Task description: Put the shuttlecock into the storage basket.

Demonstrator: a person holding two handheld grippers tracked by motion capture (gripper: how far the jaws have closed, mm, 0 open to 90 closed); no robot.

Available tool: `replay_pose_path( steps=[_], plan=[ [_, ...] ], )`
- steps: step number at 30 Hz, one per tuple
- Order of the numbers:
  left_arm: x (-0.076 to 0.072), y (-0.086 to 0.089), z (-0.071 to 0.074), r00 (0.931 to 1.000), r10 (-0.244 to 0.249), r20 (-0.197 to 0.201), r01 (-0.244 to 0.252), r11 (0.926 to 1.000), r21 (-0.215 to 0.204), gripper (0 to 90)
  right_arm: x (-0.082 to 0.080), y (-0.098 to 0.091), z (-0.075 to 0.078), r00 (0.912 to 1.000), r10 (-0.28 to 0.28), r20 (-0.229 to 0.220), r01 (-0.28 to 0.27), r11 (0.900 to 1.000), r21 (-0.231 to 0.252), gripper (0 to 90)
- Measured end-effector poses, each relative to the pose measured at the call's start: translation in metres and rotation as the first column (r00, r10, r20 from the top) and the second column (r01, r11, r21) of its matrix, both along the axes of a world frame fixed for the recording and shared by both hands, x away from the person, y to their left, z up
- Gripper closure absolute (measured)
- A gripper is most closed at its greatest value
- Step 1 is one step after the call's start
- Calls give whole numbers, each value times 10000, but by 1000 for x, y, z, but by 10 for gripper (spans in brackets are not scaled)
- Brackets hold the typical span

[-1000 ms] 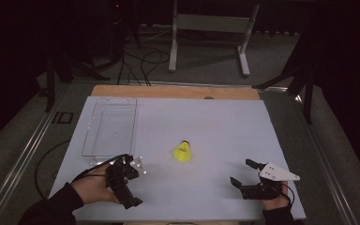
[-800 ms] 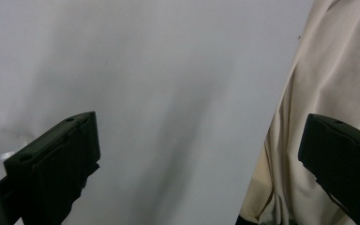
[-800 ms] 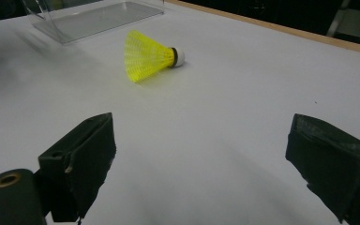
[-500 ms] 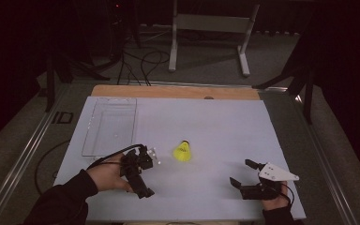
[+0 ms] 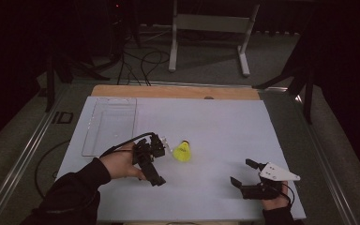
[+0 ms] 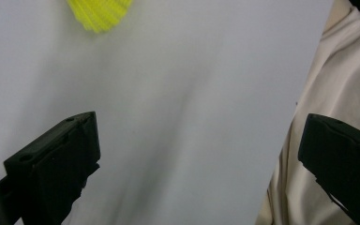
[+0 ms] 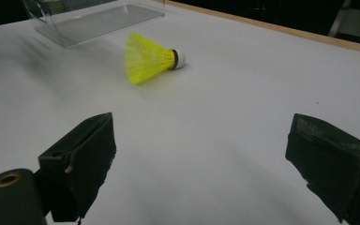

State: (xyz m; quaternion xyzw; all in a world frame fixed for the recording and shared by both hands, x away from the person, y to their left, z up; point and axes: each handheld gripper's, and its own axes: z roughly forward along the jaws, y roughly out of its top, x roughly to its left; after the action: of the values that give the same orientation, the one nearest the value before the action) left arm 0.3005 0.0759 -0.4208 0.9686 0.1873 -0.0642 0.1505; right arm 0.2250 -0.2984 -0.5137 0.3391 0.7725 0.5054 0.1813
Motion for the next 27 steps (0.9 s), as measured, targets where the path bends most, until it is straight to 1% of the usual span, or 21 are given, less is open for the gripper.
replay_pose_path(
  steps=[1, 2, 5, 7, 9, 10, 11, 12, 13, 14, 16, 17, 19, 23, 24, 25, 26, 27],
  plan=[
    [4, -5, 0, 9999, 85, 75, -86, 9999, 87, 3, 0, 0, 0, 10000, -18, -33, 18, 10000, 31, 86],
    [7, -7, 0, 9997, 211, 79, -211, 9997, 79, 3, 0, 0, 0, 10000, 7, -40, -7, 10000, 14, 86],
    [13, -11, 0, 9991, 423, 93, -423, 9991, -71, 3, 1, 1, -1, 9999, 85, -110, -84, 10000, 21, 86],
    [18, -14, -2, 9971, 747, 165, -747, 9972, -32, 3, 1, 2, -1, 9999, 115, -115, -115, 9999, -20, 86],
    [23, -16, -5, 9928, 1159, 317, -1160, 9933, -4, 3, 1, 2, -1, 9998, 138, -125, -138, 9999, -14, 86],
    [26, -17, -7, 9897, 1382, 364, -1380, 9904, -83, 3, 1, 2, -1, 9998, 139, -123, -140, 9999, -18, 86],
    [28, -17, -8, 9881, 1491, 374, -1489, 9888, -94, 3, 1, 1, -1, 9998, 148, -130, -148, 9999, 2, 86],
    [30, -17, -10, 9878, 1514, 370, -1509, 9884, -151, 3, 1, 1, -1, 9998, 139, -141, -139, 9999, 12, 86],
    [32, -18, -12, 9869, 1579, 339, -1576, 9874, -122, 3, 1, 1, -1, 9998, 144, -140, -144, 9999, 28, 86],
    [33, -19, -14, 9851, 1675, 396, -1675, 9859, -55, 3, 1, 1, -1, 9998, 151, -132, -151, 9999, 11, 86],
    [36, -20, -18, 9852, 1687, 297, -1685, 9857, -91, 3, 1, 1, -1, 9997, 185, -162, -184, 9998, 55, 86],
    [37, -21, -19, 9841, 1748, 307, -1746, 9846, -82, 3, 1, 1, -2, 9997, 193, -148, -192, 9998, 34, 86],
    [39, -23, -21, 9844, 1738, 276, -1733, 9847, -181, 3, 1, 2, -1, 9997, 195, -159, -194, 9998, 54, 86],
    [44, -26, -26, 9831, 1798, 335, -1779, 9827, -524, 3, 1, 2, -1, 9997, 212, -155, -211, 9998, 73, 86],
    [45, -27, -27, 9843, 1705, 454, -1676, 9839, -623, 4, 1, 1, -1, 9996, 221, -164, -219, 9997, 85, 86],
    [46, -27, -28, 9830, 1777, 461, -1741, 9820, -727, 4, 1, 1, -1, 9996, 214, -174, -213, 9997, 84, 86],
    [48, -27, -30, 9820, 1799, 572, -1746, 9807, -876, 4, 1, 2, -2, 9996, 220, -162, -219, 9997, 58, 86],
    [49, -28, -31, 9808, 1833, 672, -1769, 9800, -916, 4, 1, 2, -2, 9996, 236, -154, -235, 9997, 53, 86]
  ],
)
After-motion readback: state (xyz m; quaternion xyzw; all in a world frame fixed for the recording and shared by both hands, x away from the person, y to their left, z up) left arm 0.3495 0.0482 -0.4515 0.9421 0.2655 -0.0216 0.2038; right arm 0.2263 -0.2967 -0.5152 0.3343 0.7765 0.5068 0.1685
